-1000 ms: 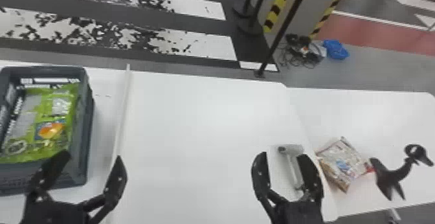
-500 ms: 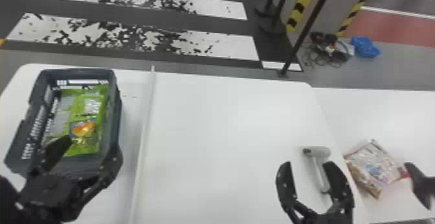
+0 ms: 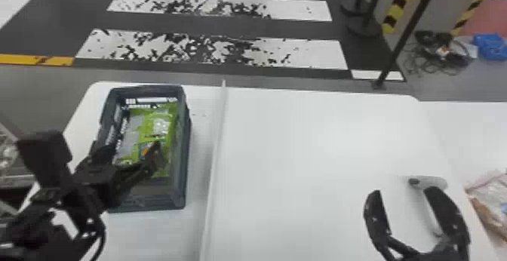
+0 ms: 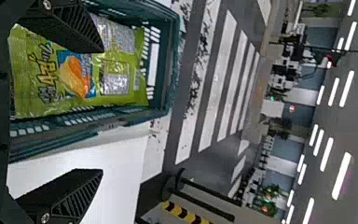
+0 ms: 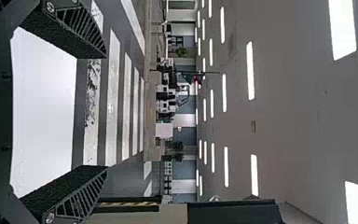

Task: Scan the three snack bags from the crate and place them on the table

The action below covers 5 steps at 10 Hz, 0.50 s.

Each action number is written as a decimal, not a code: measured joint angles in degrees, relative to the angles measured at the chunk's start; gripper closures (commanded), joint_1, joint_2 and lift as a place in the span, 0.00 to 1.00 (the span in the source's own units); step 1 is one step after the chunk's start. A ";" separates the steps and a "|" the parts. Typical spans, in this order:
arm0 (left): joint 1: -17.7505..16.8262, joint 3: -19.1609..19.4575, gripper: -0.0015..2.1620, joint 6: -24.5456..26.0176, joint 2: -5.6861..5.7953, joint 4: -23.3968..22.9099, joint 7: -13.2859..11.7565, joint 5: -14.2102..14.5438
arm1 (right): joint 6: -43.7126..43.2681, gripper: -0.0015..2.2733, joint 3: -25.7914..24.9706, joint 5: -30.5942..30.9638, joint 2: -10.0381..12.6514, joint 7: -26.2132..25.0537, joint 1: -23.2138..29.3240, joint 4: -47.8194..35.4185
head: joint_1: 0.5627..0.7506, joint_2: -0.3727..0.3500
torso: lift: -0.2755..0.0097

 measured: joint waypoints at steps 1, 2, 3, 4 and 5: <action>-3.64 0.61 0.04 5.10 -0.07 1.38 0.99 0.03 | 0.00 0.04 0.02 -0.11 -0.54 0.00 -0.11 0.53 | 0.70 0.53 | 0.84; -7.27 0.97 0.05 8.41 -0.04 3.38 1.40 0.04 | -0.06 0.04 -0.01 -0.14 -0.89 0.00 -0.12 0.98 | 0.70 0.53 | 0.84; -10.62 1.12 0.05 10.84 0.09 5.71 1.98 -0.09 | -0.16 0.04 0.01 -0.06 -1.10 0.00 -0.16 1.53 | 0.70 0.54 | 0.84; -13.64 1.11 0.05 12.10 0.12 8.28 2.63 -0.52 | -0.29 0.04 0.19 0.26 -1.32 0.00 -0.42 2.33 | 0.70 0.55 | 0.84; -16.38 1.00 0.05 12.80 0.14 11.02 3.25 -1.02 | -0.59 0.04 0.37 0.49 -1.61 0.00 -0.75 3.25 | 0.70 0.57 | 0.84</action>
